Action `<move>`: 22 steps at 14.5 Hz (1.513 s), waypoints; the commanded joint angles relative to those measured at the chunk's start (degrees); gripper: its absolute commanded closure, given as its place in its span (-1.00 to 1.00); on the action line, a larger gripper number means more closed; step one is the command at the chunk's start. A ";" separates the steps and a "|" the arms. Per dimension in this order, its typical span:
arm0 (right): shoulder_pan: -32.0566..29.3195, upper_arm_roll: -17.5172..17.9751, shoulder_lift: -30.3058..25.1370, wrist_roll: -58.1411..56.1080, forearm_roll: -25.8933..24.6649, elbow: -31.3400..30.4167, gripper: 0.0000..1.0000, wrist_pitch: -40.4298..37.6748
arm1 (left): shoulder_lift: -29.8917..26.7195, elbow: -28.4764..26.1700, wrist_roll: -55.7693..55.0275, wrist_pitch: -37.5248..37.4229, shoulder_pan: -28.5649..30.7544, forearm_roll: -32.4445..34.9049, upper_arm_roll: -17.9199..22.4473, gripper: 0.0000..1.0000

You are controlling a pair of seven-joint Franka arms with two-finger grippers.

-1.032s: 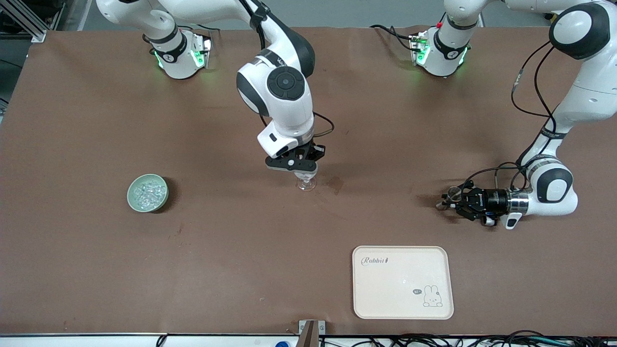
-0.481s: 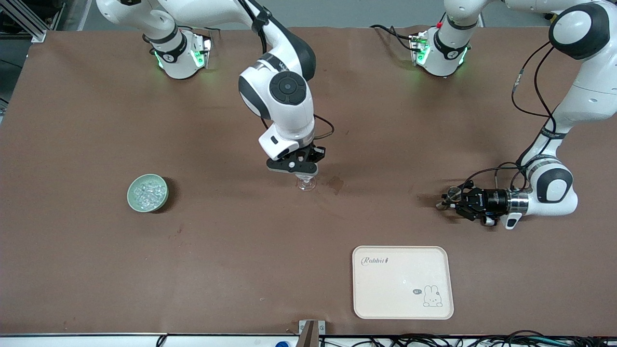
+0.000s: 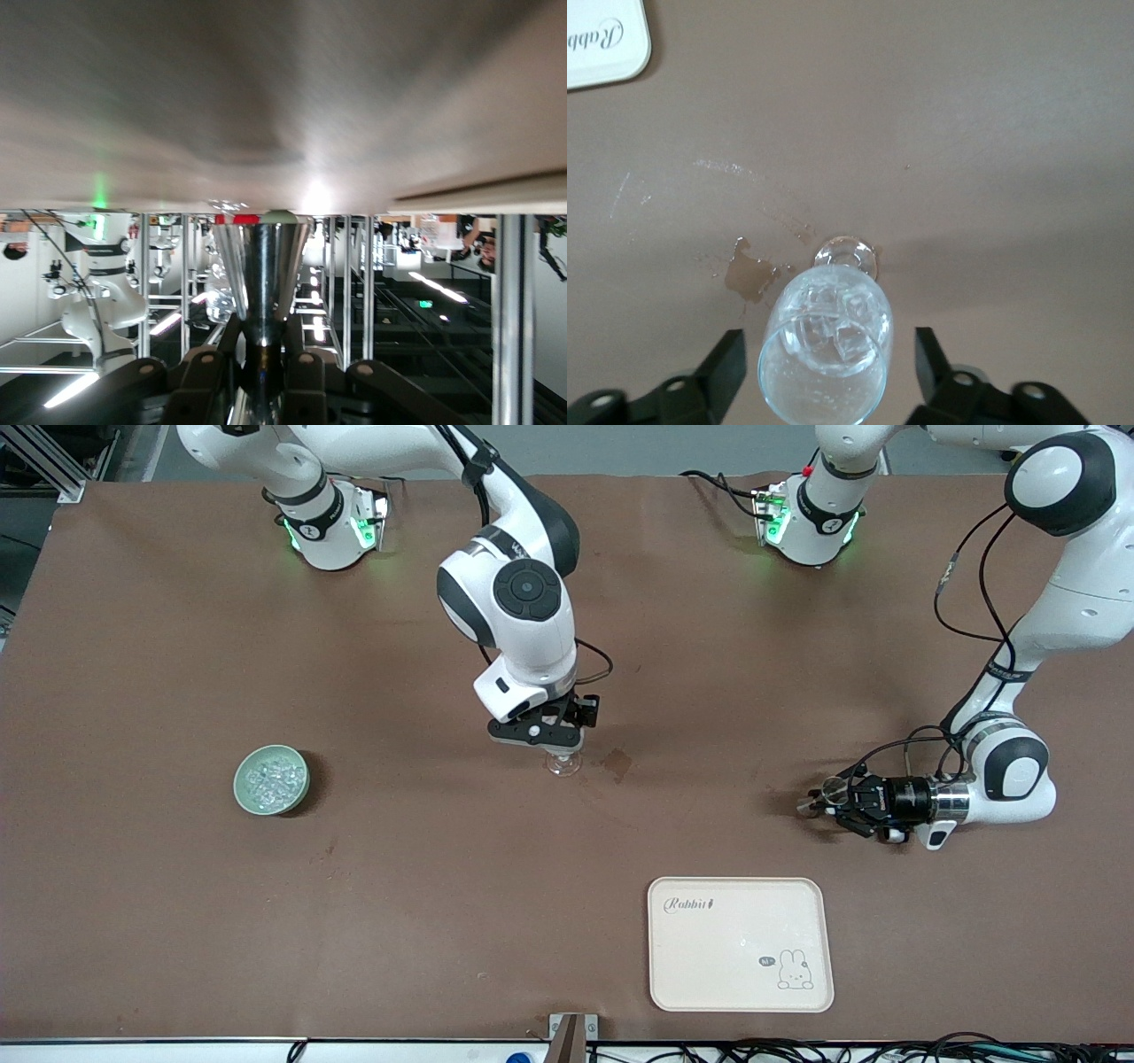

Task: Pour wine and add ice with both arms
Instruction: 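Lower the jigger onto the white tray while the right gripper retracts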

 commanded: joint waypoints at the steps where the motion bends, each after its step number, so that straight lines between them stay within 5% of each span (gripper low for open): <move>1: -1.79 -0.17 -3.31 -0.21 -0.13 -0.04 -0.88 -2.12 | -0.17 2.84 -2.62 2.71 -3.33 -3.90 0.81 0.89; 6: -8.38 -0.17 -11.03 -1.96 -0.39 -2.66 -0.89 -8.28 | 2.28 10.47 -7.98 8.08 -7.20 -8.74 0.81 0.89; 13: -25.59 -0.25 -27.47 -20.74 -0.74 -21.45 -0.88 -7.84 | 5.88 15.75 -8.52 18.80 -10.98 -18.06 0.72 0.98; 22: -40.73 -0.25 -30.12 -39.83 -0.92 -24.21 -0.89 -9.42 | 8.79 18.22 -7.55 24.62 -13.54 -20.26 0.81 0.82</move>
